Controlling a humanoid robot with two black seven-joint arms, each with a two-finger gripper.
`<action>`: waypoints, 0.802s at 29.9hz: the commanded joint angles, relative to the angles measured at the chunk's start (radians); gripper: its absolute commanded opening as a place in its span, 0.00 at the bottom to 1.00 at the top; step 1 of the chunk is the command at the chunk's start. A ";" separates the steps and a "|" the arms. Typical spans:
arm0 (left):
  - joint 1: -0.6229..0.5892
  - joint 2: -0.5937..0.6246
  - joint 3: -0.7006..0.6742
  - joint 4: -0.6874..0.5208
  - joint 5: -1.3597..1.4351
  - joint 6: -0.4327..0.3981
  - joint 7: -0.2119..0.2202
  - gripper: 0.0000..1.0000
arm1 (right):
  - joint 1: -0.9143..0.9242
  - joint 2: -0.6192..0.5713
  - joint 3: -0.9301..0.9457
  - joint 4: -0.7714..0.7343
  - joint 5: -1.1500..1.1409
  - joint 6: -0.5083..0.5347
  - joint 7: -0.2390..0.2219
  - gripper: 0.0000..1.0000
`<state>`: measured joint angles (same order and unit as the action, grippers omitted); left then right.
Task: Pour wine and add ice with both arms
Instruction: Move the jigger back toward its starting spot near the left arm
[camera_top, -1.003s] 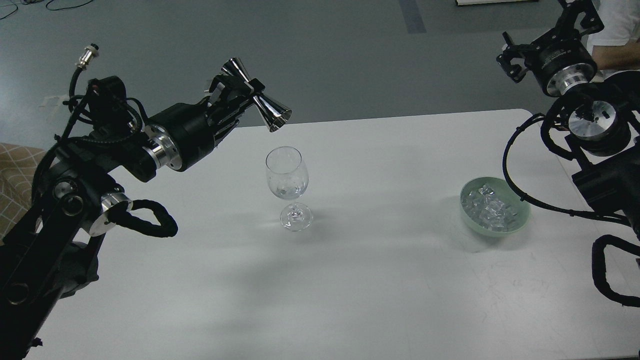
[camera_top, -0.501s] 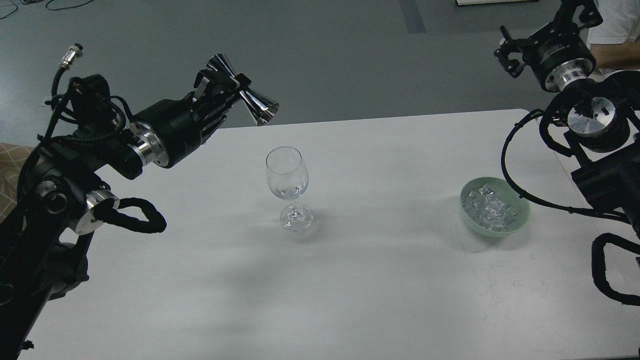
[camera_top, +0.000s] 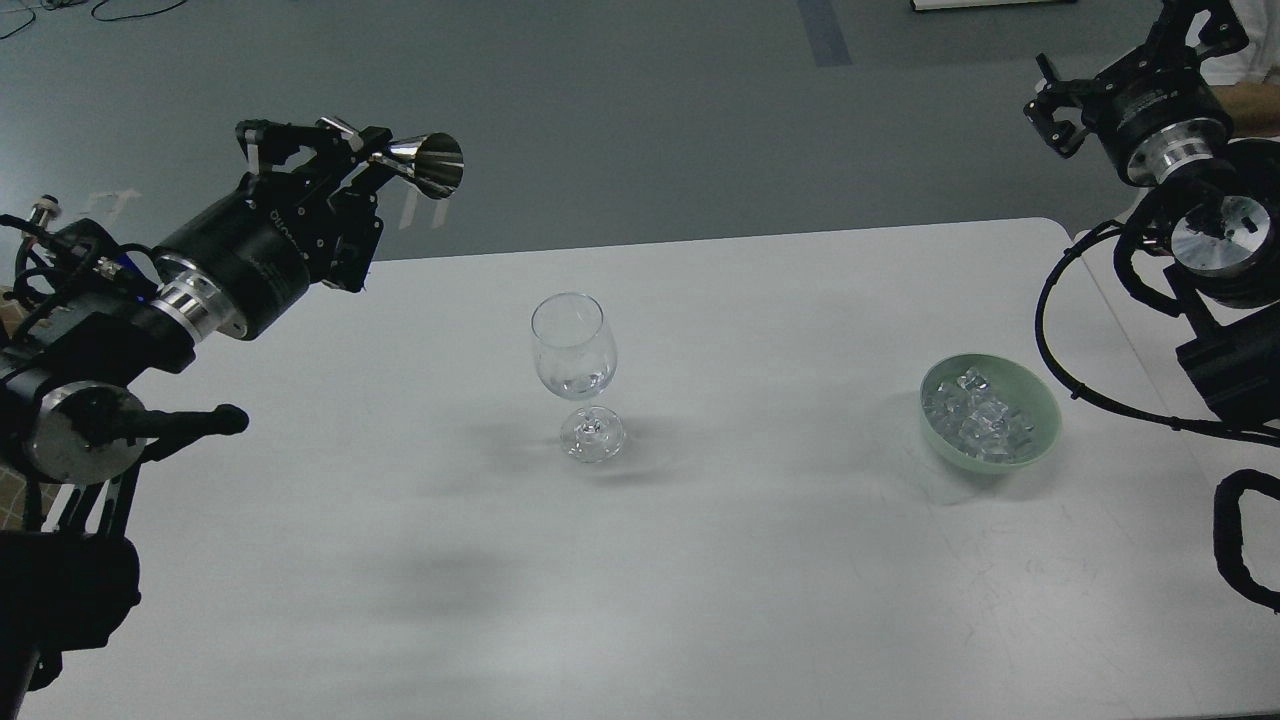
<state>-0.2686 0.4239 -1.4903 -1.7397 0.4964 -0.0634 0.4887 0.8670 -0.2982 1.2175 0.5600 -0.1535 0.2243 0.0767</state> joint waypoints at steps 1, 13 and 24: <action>0.025 -0.017 -0.065 0.011 -0.154 0.081 0.000 0.17 | -0.005 -0.002 -0.003 -0.002 0.000 0.001 0.000 1.00; 0.049 -0.074 -0.148 0.181 -0.282 0.158 0.000 0.17 | -0.006 -0.005 -0.042 -0.003 -0.001 0.001 0.000 1.00; 0.097 -0.083 -0.226 0.393 -0.516 0.140 0.000 0.18 | -0.003 -0.038 -0.070 -0.003 -0.003 -0.003 0.000 1.00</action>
<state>-0.1907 0.3400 -1.6811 -1.3995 0.0228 0.0879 0.4887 0.8605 -0.3323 1.1572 0.5542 -0.1564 0.2231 0.0767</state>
